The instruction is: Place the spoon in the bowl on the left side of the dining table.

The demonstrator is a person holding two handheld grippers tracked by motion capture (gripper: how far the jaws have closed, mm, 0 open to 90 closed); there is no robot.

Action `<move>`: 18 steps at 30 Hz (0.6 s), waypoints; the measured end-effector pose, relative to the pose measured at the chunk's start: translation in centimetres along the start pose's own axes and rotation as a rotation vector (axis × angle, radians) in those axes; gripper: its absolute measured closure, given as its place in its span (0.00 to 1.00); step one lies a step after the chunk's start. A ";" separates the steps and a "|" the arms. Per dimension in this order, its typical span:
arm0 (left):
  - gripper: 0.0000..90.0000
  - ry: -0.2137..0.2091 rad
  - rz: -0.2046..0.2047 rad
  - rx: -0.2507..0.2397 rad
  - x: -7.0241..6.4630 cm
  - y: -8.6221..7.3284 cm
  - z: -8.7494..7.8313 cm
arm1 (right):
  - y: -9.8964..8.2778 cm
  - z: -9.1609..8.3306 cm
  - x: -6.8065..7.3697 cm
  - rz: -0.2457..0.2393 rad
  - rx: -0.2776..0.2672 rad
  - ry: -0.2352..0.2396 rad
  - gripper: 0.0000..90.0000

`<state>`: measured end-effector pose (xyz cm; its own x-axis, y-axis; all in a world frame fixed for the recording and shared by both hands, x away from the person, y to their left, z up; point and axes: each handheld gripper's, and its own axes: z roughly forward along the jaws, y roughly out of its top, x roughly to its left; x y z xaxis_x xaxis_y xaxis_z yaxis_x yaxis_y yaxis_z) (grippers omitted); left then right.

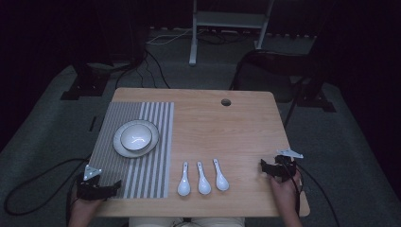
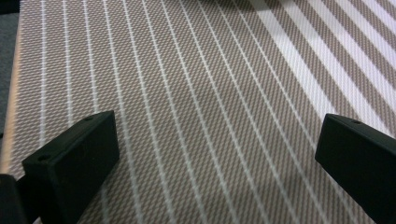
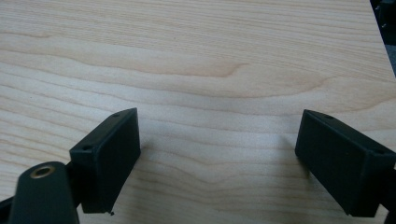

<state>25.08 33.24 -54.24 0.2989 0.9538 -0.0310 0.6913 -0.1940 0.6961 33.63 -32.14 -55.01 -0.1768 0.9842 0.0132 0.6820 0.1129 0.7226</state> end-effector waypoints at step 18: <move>0.00 -0.050 0.073 0.003 -0.2 -0.4 -0.9 | 0.0 0.0 0.0 0.000 0.001 0.000 0.15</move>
<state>24.16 33.37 -53.81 0.3808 0.9245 -0.0157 0.6683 -0.2634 0.6957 33.63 -32.13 -55.00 -0.1766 0.9842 0.0134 0.6825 0.1126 0.7222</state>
